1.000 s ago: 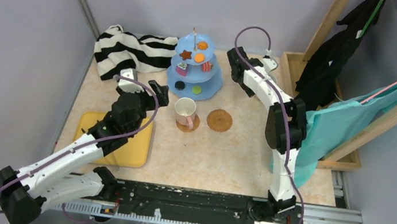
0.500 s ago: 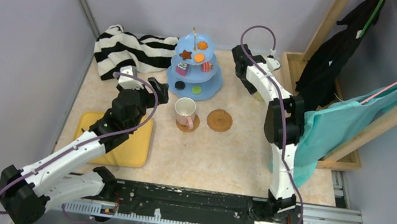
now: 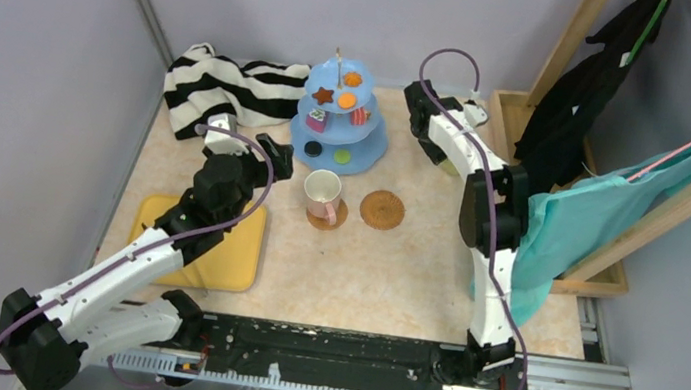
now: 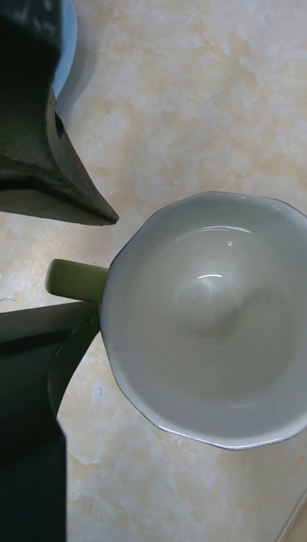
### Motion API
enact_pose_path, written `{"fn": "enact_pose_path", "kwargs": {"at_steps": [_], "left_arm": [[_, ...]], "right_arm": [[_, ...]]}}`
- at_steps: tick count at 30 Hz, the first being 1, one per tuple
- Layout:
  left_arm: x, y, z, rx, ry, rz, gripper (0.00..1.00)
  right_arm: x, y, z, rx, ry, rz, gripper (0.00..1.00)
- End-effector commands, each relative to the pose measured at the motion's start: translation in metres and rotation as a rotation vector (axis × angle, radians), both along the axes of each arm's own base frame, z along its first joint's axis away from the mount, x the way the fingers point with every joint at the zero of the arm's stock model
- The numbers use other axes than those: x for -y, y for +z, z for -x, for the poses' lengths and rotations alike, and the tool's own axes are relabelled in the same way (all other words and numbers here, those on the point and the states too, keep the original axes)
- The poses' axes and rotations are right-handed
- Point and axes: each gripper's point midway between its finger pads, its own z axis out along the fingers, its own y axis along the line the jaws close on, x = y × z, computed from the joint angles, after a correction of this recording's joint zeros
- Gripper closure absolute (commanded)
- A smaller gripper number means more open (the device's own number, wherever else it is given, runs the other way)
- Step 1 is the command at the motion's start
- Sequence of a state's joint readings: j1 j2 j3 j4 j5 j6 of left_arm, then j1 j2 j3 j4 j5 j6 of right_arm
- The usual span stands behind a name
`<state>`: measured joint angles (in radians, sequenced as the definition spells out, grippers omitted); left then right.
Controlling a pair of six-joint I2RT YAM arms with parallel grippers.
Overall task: Serve the afternoon tea
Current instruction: Pick up the cup at the center of the board.
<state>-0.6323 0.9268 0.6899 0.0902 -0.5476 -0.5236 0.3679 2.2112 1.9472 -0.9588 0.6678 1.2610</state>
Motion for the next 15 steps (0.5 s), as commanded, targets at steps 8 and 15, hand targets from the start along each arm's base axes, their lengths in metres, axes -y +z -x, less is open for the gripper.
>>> {"fn": "enact_pose_path", "kwargs": {"at_steps": [8,15], "left_arm": [[0.0013,0.0228,0.0008,0.05,-0.012,0.06,0.02],[0.0007,0.0273,0.0045,0.055,-0.019,0.078,0.03]], "right_arm": [[0.007,0.0082,-0.0052,0.018,-0.013,-0.006,0.65],[0.0059,0.0079,0.0005,0.017,0.041,-0.008,0.82]]}}
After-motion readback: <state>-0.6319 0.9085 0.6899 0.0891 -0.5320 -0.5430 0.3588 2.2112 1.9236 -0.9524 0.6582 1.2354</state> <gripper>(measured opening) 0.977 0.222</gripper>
